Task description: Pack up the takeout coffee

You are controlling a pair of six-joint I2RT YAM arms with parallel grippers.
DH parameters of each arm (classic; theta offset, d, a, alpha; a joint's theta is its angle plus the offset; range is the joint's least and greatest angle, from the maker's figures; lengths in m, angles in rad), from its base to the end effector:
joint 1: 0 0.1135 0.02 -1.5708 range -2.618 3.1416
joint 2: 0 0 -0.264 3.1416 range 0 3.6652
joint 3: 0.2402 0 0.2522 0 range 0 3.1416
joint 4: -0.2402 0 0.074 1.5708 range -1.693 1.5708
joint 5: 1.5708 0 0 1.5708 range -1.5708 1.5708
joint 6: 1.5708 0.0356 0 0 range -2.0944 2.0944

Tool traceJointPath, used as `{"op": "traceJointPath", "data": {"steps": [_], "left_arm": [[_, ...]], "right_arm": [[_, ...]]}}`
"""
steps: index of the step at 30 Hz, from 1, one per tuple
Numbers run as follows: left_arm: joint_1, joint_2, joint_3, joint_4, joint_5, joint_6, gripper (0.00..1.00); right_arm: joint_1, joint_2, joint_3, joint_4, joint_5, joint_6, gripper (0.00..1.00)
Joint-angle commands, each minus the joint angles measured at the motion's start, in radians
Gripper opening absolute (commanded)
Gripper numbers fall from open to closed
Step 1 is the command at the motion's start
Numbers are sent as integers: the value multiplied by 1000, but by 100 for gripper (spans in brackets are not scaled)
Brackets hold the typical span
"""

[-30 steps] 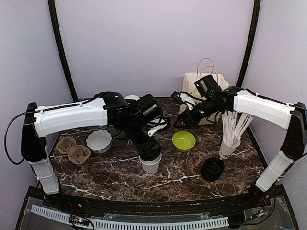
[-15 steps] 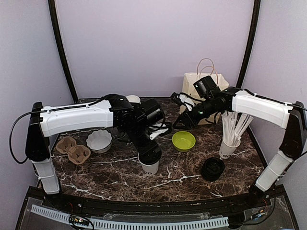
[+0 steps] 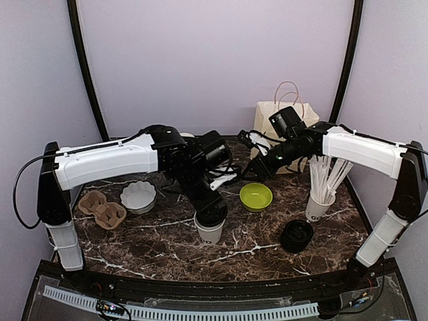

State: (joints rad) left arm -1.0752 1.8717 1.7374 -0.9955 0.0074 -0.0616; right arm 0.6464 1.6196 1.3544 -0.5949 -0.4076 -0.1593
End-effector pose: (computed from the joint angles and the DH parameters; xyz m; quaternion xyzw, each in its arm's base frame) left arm 0.1880 -0.3483 0.2932 0.4743 0.8527 -0.1208 0.1824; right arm 0.2746 0.2248 0.2900 -0.4247 0.8170 0.2663 0.2849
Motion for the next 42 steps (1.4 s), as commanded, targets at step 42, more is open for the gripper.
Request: {"op": "traceJointPath", "data": {"steps": [42], "left_arm": [[1,39,26,-32,40,-6,65]], "right_arm": [[-7,3,-8,15,-5,-14,55]]}}
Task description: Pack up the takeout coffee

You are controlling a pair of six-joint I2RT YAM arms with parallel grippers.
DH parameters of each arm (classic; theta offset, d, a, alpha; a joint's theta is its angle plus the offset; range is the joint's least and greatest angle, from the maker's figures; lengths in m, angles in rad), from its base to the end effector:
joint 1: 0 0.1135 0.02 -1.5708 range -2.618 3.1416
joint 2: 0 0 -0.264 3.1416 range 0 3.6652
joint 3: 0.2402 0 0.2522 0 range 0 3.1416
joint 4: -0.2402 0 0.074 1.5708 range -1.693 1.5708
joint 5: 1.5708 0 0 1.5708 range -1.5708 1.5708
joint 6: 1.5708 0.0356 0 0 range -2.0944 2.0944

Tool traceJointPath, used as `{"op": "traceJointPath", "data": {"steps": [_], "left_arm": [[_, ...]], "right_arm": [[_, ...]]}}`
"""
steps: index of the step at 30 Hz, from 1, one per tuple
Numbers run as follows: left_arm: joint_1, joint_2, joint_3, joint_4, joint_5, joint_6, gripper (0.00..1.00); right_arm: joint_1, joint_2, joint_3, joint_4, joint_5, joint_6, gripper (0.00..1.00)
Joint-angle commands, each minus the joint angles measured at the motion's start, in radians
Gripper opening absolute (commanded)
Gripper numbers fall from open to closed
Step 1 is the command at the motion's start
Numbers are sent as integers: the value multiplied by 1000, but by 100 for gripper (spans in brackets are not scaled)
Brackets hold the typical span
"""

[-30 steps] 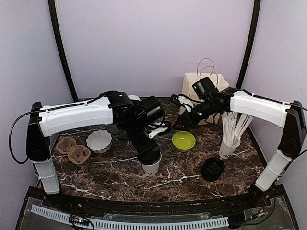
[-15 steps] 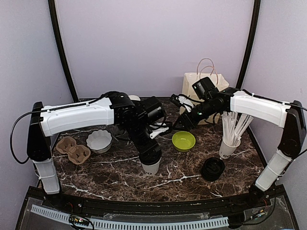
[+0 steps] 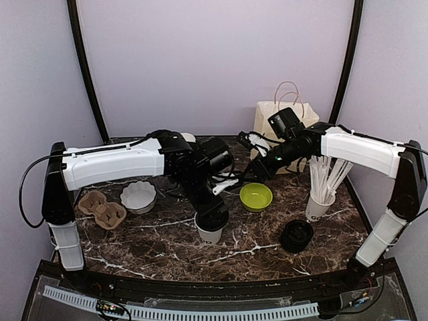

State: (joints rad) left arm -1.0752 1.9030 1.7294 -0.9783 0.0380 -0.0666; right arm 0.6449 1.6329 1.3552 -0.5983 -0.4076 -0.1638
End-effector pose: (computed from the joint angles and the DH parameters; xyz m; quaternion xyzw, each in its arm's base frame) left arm 0.1901 -0.3545 0.2797 0.4760 0.8543 -0.1280 0.1649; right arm 0.2766 0.2257 0.2856 -0.4256 0.8194 0.2642 0.2785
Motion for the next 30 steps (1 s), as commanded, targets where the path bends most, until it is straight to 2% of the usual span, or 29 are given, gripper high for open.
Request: {"op": "traceJointPath", "data": {"steps": [1,9,16,30], "left_arm": [[1,-1,52,-65,6,-2,65],[1,-72,52,-118,-25,-12,65],[1,-52,14,-111,-69,-20,66],[1,-6,15,-56,-8,-1,66]], "right_arm": [[-5,-10,-8,20,-6,-9,55],[-7,-3,-3,18,-12,-8,55],[-7,1,4,14,-17,-8,55],[-7,-4,-7,16,-10,-13,55]]}}
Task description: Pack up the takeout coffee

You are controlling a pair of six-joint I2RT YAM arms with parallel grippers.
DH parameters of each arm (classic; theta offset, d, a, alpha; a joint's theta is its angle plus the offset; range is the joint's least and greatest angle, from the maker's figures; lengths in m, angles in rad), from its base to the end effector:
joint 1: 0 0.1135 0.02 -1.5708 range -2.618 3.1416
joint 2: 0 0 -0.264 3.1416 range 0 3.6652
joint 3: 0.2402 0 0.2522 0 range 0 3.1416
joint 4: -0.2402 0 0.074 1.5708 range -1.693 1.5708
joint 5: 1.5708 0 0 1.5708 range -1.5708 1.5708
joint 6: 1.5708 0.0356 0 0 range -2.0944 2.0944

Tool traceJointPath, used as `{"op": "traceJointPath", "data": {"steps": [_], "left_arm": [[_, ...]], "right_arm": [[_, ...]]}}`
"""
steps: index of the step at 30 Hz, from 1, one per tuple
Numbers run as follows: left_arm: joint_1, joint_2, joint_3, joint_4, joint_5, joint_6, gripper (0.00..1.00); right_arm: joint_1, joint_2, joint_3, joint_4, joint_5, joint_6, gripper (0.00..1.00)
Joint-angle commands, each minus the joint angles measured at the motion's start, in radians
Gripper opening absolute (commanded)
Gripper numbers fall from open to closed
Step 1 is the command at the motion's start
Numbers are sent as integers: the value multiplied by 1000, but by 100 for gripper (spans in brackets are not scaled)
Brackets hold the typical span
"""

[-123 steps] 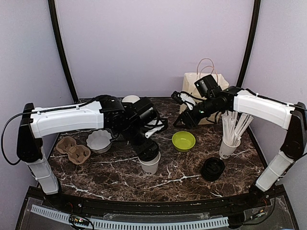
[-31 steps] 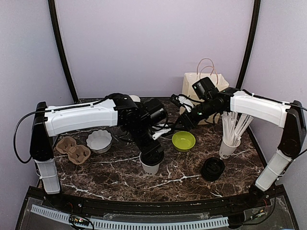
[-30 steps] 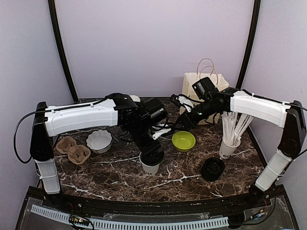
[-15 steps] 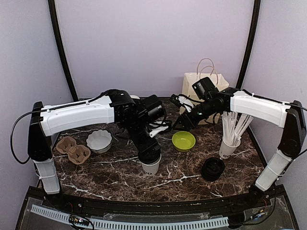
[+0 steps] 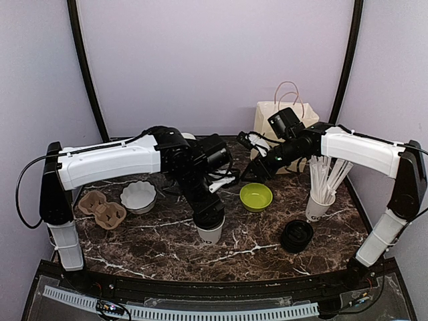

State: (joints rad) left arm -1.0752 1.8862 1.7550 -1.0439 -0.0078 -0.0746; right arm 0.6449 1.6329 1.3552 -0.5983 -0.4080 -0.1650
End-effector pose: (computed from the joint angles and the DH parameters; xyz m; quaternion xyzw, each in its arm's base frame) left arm 0.1880 -0.3472 0.2908 0.4697 0.8607 -0.1037 0.1670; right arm 0.2766 0.2257 0.2856 -0.4261 0.8191 0.2643 0.2786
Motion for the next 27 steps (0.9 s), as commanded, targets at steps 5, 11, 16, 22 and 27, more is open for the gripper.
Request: {"op": "traceJointPath", "data": {"steps": [5,11,16,22,27], "left_arm": [[1,25,-10,6,43,7,66],[1,26,-6,0,45,11,66],[1,23,32,-51,23,8,66],[1,28,17,-46,44,6,66],[1,40,10,-31,60,6,66]], "right_arm": [[-7,-2,-5,17,-13,-11,55],[-6,-1,-5,16,-13,-11,55],[-6,2,-2,14,-17,-11,55],[-6,11,8,9,-22,-10,55],[-6,12,9,7,-22,-10,55]]}}
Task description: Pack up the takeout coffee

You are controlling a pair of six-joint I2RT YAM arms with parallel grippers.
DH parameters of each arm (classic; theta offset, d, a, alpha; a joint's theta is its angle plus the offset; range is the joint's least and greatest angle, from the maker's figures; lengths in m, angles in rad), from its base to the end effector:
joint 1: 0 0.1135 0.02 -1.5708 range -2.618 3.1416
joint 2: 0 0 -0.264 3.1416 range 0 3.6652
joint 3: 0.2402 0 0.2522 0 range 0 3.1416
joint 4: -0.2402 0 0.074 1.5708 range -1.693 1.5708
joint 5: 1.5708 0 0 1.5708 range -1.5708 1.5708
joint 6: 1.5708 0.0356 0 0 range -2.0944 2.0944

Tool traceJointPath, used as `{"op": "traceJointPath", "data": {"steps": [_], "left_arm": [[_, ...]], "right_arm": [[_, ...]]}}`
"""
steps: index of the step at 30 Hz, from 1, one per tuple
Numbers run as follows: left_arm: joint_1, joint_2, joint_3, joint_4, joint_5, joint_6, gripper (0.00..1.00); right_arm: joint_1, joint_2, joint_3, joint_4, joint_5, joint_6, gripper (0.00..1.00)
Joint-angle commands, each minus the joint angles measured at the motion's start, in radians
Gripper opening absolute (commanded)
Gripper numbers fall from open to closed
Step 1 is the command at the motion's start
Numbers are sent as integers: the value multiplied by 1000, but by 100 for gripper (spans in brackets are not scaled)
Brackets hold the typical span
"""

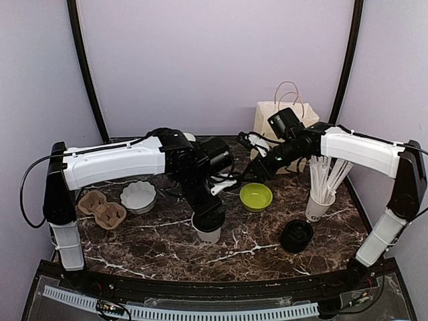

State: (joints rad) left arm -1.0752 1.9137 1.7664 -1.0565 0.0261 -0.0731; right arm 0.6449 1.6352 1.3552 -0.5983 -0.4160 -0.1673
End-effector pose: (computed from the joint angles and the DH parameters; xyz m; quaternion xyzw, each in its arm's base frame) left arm 0.1890 -0.3516 0.2832 0.4743 0.8611 -0.1099 0.1462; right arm 0.2767 0.2261 0.2849 -0.4280 0.8178 0.2673 0.2767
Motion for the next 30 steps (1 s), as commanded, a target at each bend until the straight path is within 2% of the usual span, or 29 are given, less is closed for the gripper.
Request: {"op": "traceJointPath", "data": {"steps": [1,12,16,30], "left_arm": [[1,16,-1,-20,26,6,66],[-6,-10,91,-104,-47,9,65],[-7,-23,73,-129,-66,2,65],[-7,10,18,-33,-28,16,66]], "right_arm": [[-7,9,8,7,-14,-7,55],[-6,16,12,8,-18,-8,55],[-7,20,13,6,-22,-8,55],[-7,9,0,8,-9,-10,55]]}}
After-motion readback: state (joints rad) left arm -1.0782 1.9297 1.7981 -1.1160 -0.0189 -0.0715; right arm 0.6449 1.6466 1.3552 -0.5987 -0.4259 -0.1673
